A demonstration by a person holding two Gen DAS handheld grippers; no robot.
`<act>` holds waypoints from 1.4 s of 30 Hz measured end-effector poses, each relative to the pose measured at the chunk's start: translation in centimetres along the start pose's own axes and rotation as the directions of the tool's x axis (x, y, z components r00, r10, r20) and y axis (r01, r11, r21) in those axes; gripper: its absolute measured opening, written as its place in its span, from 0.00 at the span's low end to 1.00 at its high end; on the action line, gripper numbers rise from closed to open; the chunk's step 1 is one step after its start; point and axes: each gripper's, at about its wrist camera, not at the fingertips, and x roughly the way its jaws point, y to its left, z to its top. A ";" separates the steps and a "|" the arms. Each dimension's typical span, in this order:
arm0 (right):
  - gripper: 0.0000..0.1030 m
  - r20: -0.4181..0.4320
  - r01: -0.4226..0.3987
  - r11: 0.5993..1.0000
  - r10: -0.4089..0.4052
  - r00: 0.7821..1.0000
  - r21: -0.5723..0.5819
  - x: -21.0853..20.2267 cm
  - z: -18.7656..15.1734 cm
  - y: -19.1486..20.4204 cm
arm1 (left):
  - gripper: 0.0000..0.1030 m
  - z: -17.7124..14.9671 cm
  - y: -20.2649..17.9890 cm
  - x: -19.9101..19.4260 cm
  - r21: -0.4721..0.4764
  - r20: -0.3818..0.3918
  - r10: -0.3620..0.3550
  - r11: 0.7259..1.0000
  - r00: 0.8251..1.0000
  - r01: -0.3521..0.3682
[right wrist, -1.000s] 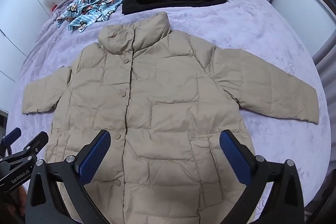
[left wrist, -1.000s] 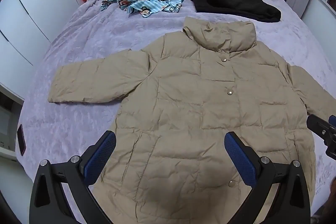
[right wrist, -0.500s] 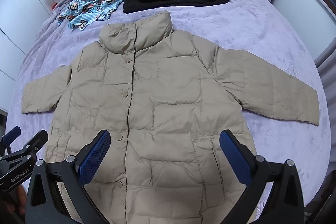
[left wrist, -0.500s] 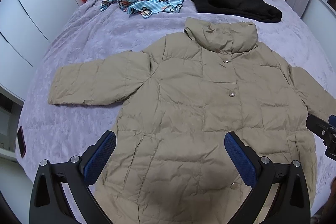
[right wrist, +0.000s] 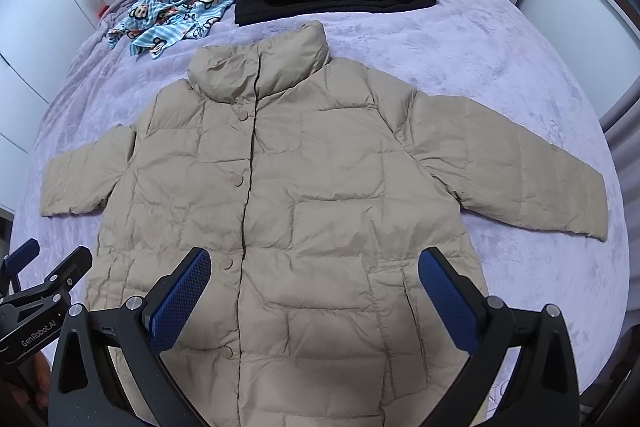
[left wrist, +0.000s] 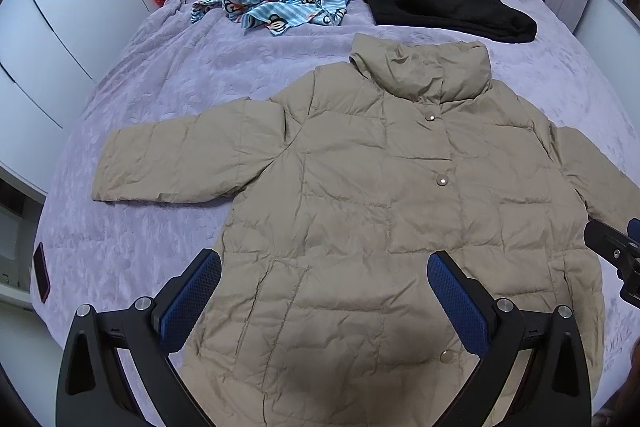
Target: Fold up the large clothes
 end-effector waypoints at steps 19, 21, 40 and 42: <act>1.00 0.002 -0.003 1.000 0.003 1.000 0.002 -0.1 0.1 0.0 | 1.00 0.0 -0.3 0.0 0.000 0.000 -0.001 1.000 1.000 0.001; 1.00 0.002 -0.004 1.000 0.004 1.000 0.004 -0.1 0.1 0.0 | 1.00 0.0 -0.3 0.0 0.000 0.000 0.000 1.000 1.000 0.000; 1.00 0.005 -0.009 1.000 0.009 1.000 0.006 -0.3 0.4 0.2 | 1.00 -0.1 -0.3 0.0 -0.004 -0.004 0.000 1.000 1.000 0.000; 1.00 0.006 -0.009 1.000 0.009 1.000 0.006 -0.4 0.6 0.3 | 1.00 0.0 -0.1 0.0 -0.007 -0.006 -0.001 1.000 1.000 0.001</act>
